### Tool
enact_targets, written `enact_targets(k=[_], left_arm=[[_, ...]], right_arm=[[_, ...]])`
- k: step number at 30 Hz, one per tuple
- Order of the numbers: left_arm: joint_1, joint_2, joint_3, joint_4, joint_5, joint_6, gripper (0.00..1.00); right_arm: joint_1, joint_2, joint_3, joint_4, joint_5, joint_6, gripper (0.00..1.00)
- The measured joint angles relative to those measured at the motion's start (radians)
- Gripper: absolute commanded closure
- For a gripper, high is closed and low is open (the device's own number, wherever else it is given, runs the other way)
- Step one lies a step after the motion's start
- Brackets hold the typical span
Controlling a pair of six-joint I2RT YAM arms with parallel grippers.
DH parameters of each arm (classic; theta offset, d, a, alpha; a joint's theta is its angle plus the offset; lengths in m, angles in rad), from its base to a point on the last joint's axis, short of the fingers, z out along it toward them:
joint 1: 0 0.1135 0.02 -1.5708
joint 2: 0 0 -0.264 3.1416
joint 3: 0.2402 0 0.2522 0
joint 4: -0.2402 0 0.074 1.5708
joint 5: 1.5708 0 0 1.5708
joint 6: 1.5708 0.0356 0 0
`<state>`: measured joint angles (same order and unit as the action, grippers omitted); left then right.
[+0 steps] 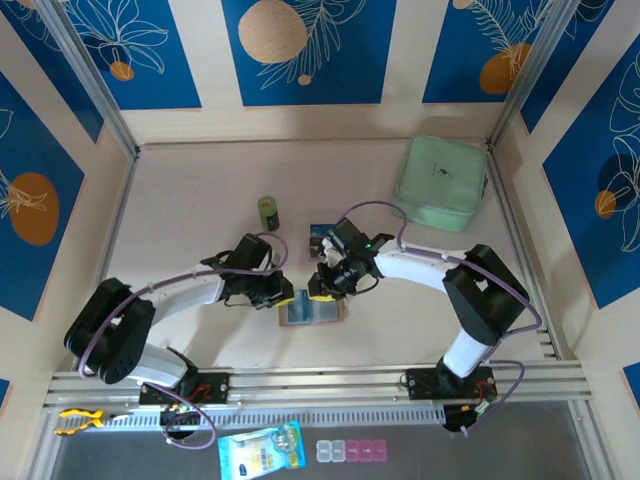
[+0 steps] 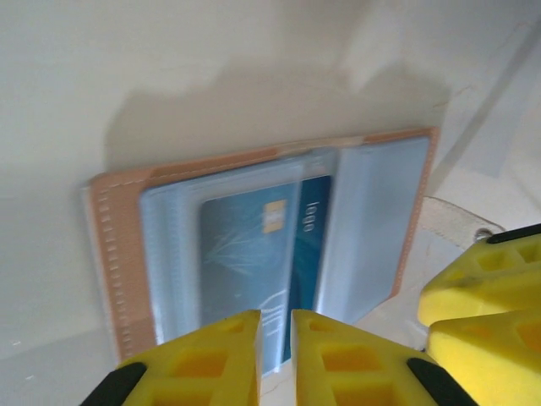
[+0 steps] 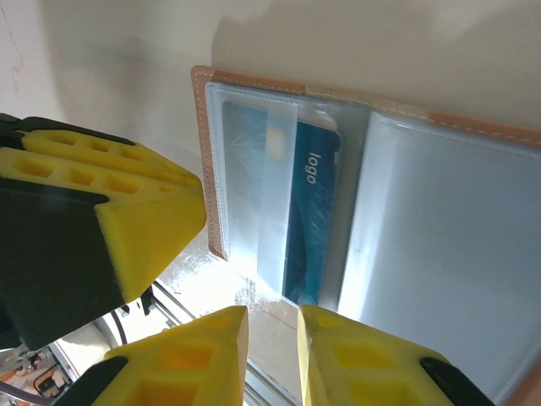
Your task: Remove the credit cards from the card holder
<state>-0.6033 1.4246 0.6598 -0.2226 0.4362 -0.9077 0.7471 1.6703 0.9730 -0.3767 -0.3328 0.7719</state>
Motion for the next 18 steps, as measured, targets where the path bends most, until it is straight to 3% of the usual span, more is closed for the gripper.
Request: enact_targets(k=[18], left_arm=[[0.034, 0.039, -0.048, 0.021, 0.009, 0.036, 0.89]], right_arm=[[0.048, 0.108, 0.055, 0.006, -0.015, 0.023, 0.76]])
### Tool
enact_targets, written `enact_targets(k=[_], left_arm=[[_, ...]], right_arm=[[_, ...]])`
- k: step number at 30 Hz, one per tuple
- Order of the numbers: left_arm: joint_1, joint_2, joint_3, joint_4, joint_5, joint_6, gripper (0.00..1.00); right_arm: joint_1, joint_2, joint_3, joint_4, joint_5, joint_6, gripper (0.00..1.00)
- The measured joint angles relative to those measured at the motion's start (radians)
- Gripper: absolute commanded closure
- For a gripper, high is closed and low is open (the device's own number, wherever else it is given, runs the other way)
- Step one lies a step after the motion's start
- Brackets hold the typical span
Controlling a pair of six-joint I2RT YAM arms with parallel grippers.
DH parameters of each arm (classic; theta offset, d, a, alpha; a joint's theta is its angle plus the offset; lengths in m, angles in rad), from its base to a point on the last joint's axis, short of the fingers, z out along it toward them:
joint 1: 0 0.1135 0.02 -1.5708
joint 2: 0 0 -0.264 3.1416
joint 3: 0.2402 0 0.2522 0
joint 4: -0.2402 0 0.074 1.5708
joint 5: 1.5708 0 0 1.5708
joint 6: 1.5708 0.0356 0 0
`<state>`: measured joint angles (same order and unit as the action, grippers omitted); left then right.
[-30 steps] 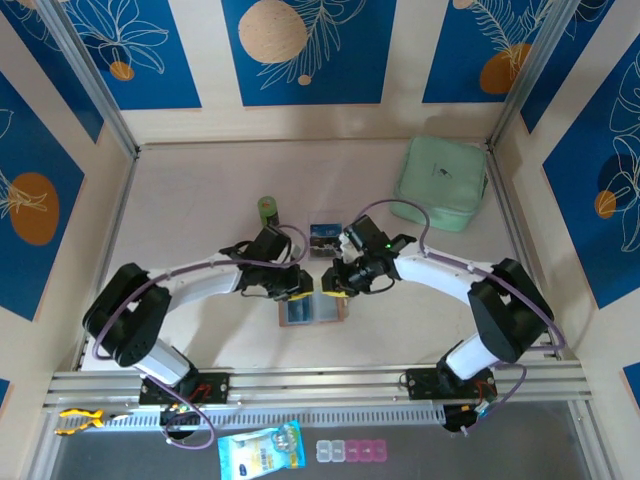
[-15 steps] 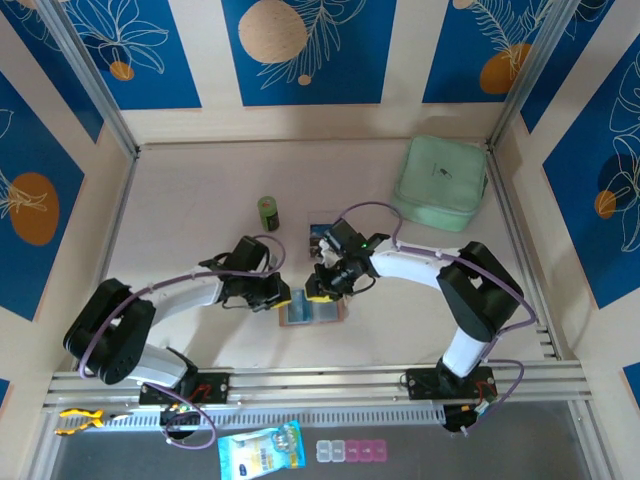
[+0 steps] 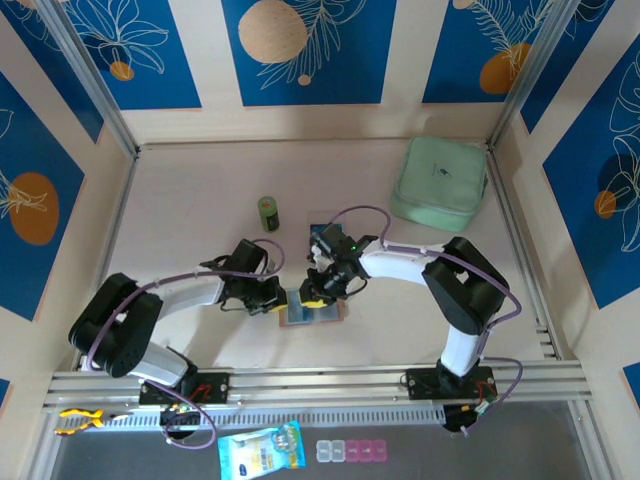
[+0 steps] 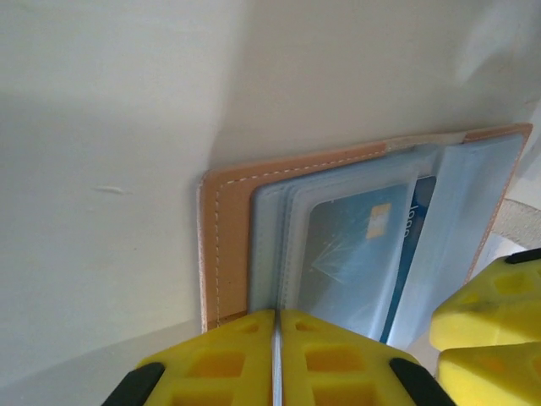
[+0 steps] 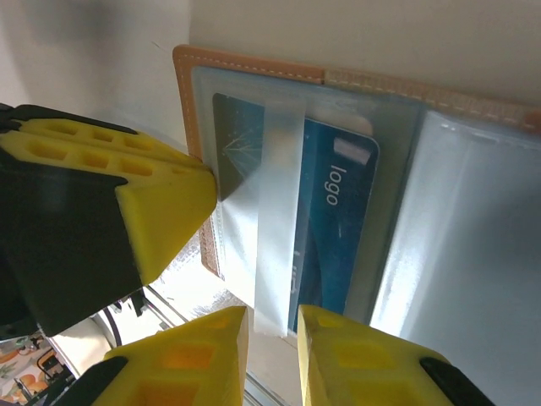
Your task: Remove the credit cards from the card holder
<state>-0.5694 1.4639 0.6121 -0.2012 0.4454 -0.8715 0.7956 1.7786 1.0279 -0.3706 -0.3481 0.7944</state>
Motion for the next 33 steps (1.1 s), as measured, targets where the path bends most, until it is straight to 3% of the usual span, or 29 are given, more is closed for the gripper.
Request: enact_targets(k=[13, 19, 33], left_arm=[[0.003, 0.0, -0.003, 0.003, 0.007, 0.01, 0.89], [0.003, 0.0, -0.004, 0.003, 0.008, 0.012, 0.89], [0.005, 0.0, -0.003, 0.003, 0.011, 0.017, 0.89]], right_arm=[[0.007, 0.045, 0.026, 0.005, 0.0, 0.0, 0.73], [0.01, 0.06, 0.026, 0.01, 0.0, 0.0, 0.65], [0.01, 0.048, 0.032, -0.038, 0.05, -0.016, 0.63]])
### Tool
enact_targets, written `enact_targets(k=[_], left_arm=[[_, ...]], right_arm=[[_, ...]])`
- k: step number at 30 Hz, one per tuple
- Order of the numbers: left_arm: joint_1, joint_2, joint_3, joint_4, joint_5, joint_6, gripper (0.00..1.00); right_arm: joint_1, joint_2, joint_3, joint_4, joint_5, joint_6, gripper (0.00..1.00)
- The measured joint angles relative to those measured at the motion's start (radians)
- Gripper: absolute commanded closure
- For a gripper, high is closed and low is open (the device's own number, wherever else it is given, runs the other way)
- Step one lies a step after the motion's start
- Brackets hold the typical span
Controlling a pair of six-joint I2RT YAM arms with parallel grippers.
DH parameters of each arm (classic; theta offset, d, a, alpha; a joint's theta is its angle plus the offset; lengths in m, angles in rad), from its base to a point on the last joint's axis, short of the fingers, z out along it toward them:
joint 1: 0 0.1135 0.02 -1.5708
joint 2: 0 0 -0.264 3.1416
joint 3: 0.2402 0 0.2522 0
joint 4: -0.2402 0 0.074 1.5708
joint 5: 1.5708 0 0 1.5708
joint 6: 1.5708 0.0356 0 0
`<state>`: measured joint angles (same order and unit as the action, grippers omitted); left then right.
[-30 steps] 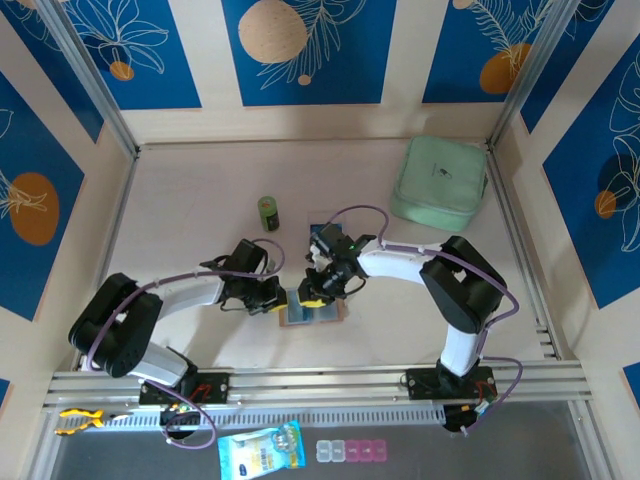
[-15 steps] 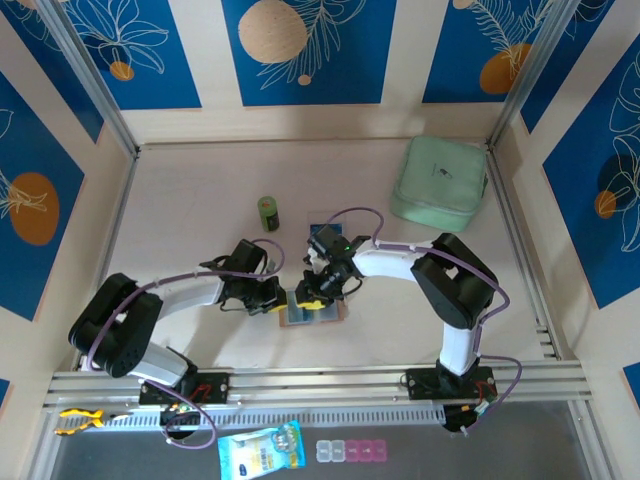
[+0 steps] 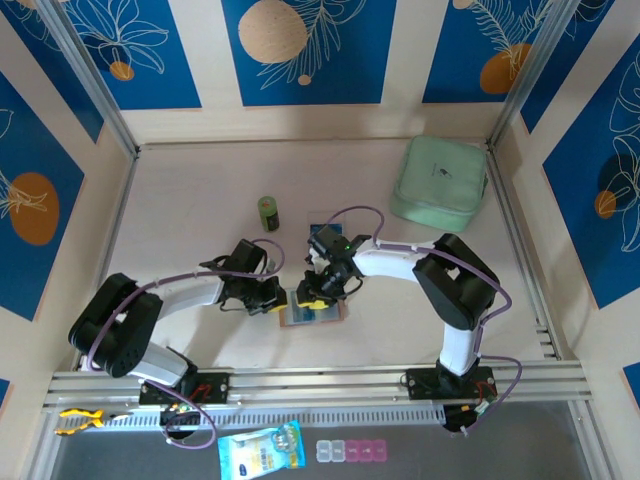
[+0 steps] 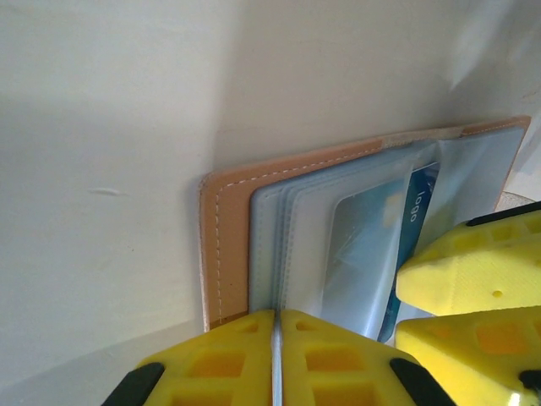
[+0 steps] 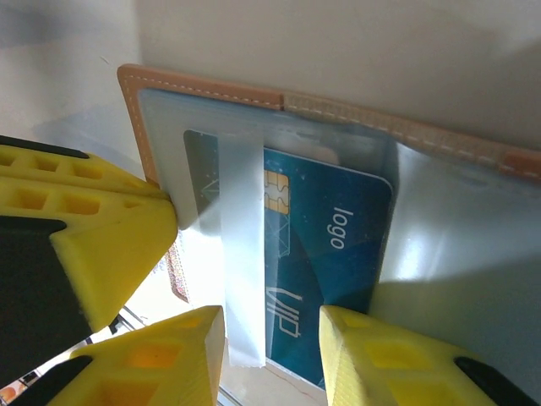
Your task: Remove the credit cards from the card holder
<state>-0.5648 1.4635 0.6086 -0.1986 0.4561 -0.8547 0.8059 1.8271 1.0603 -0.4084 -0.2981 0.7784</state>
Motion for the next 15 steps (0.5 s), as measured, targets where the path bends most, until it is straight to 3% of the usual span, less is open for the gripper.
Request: enact_targets(k=[15], left_arm=[[0.0, -0.042, 0.013, -0.031, 0.005, 0.0, 0.89]], right_arm=[[0.0, -0.027, 0.0, -0.03, 0.041, -0.015, 0.63]])
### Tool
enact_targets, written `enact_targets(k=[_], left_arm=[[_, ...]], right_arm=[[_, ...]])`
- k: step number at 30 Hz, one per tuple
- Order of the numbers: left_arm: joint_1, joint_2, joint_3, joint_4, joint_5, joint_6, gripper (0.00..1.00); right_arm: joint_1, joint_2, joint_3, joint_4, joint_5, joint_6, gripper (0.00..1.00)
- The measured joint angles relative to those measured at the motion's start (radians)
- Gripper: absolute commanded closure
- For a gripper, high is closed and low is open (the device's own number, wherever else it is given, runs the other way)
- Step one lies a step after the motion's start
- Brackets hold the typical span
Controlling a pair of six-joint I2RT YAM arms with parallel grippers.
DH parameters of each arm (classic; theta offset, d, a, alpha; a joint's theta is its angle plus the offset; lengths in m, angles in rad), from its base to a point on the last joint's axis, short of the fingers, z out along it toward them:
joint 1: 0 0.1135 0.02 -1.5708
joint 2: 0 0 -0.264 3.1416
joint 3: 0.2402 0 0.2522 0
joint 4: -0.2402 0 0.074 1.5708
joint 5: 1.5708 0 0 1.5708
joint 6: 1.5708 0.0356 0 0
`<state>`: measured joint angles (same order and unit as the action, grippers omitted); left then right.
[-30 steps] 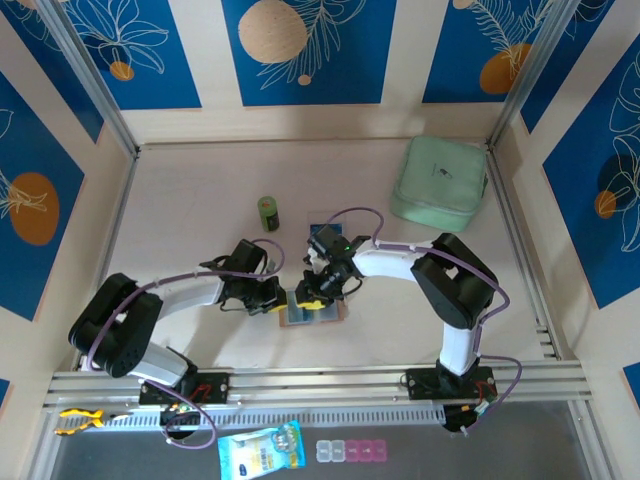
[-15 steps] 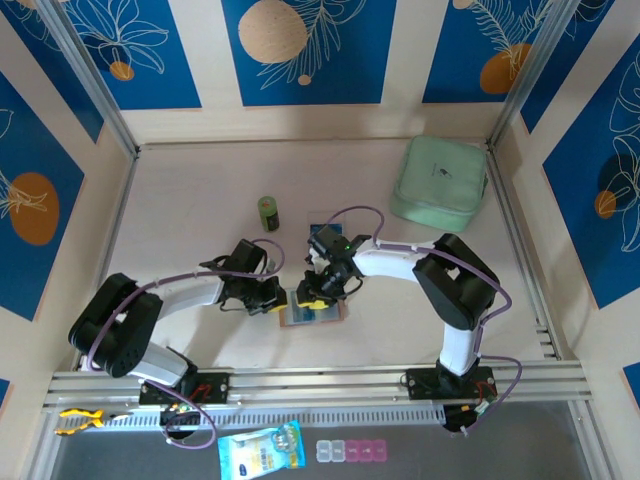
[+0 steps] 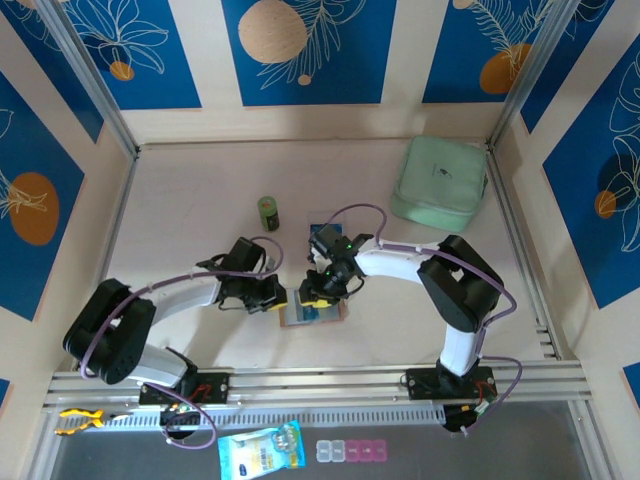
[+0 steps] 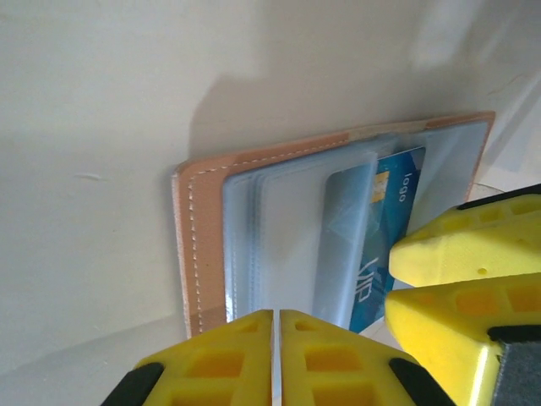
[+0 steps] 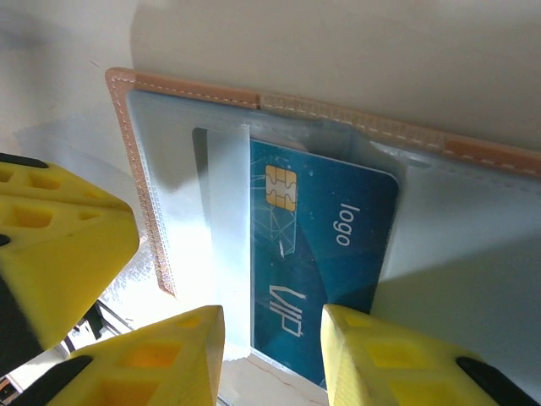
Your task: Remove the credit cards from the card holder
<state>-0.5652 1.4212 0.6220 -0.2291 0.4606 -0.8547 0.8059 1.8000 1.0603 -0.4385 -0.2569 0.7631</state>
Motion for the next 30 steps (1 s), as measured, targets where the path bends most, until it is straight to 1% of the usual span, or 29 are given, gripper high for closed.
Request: enact_targets(k=[6, 12, 18, 30], left_arm=[[-0.031, 0.008, 0.034, 0.001, 0.006, -0.003, 0.92], [-0.069, 0.056, 0.045, 0.006, 0.007, -0.011, 0.94], [-0.079, 0.095, 0.045, 0.011, 0.011, -0.012, 0.95], [-0.081, 0.108, 0.06, 0.001, 0.014, -0.011, 0.95]], right_arm=[[-0.001, -0.047, -0.007, 0.01, -0.002, 0.001, 0.63], [-0.015, -0.063, -0.032, 0.026, -0.005, 0.004, 0.64], [-0.031, -0.063, -0.062, 0.028, -0.012, 0.005, 0.64], [-0.049, -0.046, -0.082, 0.066, -0.035, 0.008, 0.64]])
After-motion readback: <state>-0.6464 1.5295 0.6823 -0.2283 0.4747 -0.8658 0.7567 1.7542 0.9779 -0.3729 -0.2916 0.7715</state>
